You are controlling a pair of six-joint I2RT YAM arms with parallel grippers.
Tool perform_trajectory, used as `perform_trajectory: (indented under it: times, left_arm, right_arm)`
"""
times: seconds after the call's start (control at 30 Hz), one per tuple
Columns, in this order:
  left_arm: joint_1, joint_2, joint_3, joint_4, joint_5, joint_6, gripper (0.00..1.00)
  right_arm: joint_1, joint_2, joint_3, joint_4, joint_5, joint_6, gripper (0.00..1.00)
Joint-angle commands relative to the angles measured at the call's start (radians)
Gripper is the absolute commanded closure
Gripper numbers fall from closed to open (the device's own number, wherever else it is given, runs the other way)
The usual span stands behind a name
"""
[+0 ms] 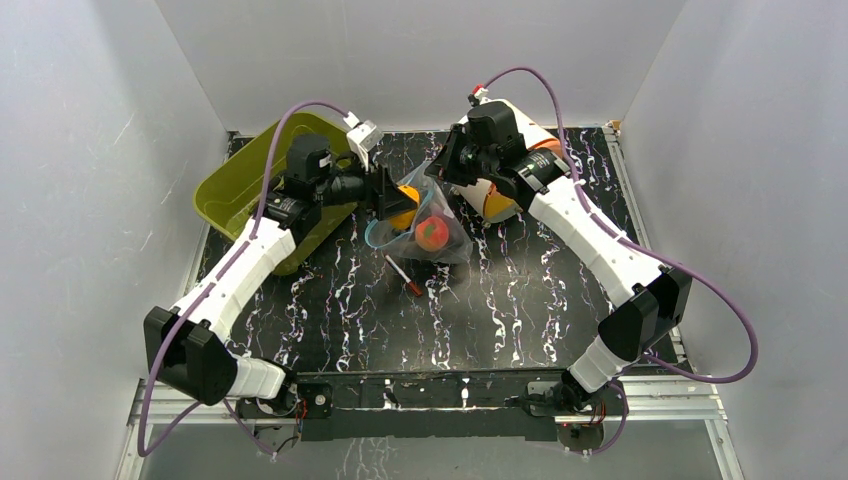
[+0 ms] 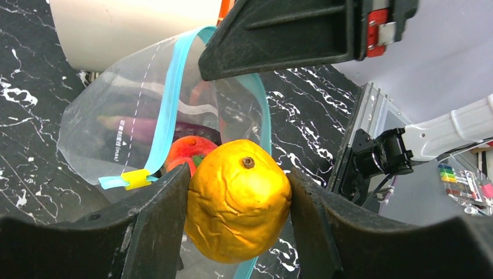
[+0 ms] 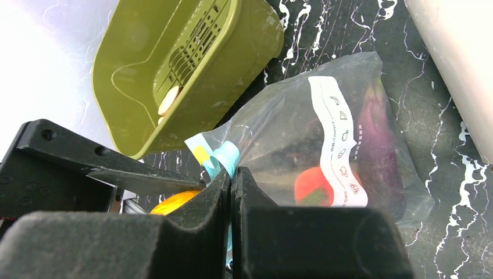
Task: Place the food in the zip-top bag and seal the zipper
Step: Place the fake fruit in the zipper food storage bag, then move the bin to the center of the board.
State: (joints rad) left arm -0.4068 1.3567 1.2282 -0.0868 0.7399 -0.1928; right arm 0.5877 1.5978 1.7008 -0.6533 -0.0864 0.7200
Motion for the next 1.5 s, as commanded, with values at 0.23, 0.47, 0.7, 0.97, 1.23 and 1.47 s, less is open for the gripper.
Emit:
perform_trajectory:
  times: [0.23, 0.47, 0.7, 0.97, 1.23, 1.47]
  left_arm:
    - [-0.004, 0.051, 0.058, -0.059, -0.055, 0.026, 0.32]
    - [-0.005, 0.034, 0.075, -0.064, -0.218, -0.083, 0.29]
    - [-0.004, 0.049, 0.178, -0.151, -0.581, -0.250, 0.31]
    - [-0.004, 0.016, 0.200, -0.128, -0.752, -0.474, 0.33]
    - [-0.003, -0.024, 0.279, -0.427, -1.025, -0.981, 0.34]
    - [0.076, 0.007, 0.301, -0.776, -1.034, -1.445, 0.32]
  right_arm:
    - [-0.013, -0.027, 0.039, 0.105, -0.021, -0.001, 1.00]
    - [-0.016, -0.038, 0.018, 0.104, -0.019, 0.003, 1.00]
    - [-0.022, -0.041, 0.016, 0.093, -0.016, -0.009, 1.00]
    - [-0.025, -0.048, 0.014, 0.089, -0.008, -0.021, 1.00]
    - [-0.029, -0.054, 0.022, 0.080, -0.008, -0.030, 1.00]
    - [-0.029, -0.050, 0.037, 0.075, -0.010, -0.033, 1.00]
